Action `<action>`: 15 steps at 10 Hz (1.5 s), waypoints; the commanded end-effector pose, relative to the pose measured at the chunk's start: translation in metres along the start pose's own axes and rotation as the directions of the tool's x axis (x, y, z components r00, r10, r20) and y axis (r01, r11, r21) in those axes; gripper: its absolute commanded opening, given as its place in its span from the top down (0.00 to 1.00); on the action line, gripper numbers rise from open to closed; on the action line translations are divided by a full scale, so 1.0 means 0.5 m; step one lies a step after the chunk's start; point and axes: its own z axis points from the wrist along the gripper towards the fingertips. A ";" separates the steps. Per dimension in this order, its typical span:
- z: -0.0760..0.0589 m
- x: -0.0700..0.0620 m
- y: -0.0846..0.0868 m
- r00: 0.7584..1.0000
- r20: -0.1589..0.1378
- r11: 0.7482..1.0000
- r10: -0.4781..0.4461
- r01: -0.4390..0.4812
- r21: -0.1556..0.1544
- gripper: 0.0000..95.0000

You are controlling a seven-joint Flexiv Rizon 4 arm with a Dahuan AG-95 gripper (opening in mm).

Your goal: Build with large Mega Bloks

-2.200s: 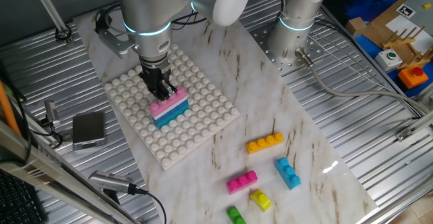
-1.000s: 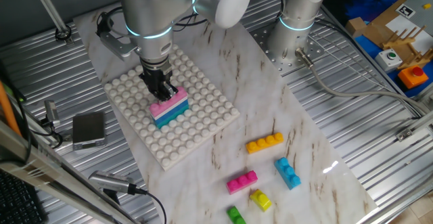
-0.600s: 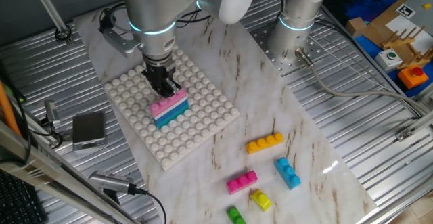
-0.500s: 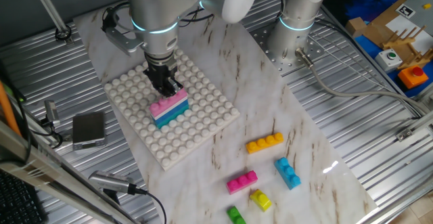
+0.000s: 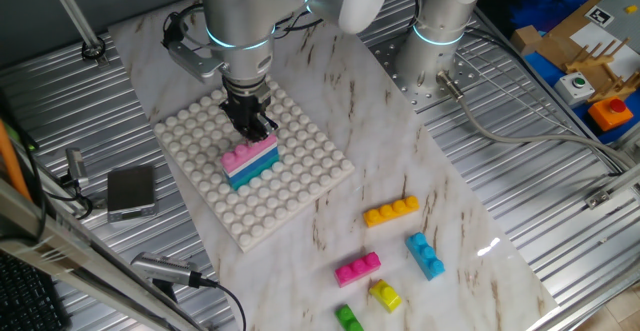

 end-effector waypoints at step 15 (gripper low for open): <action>-0.033 -0.097 0.057 0.999 -0.044 1.000 -0.005 0.005 -0.005 1.00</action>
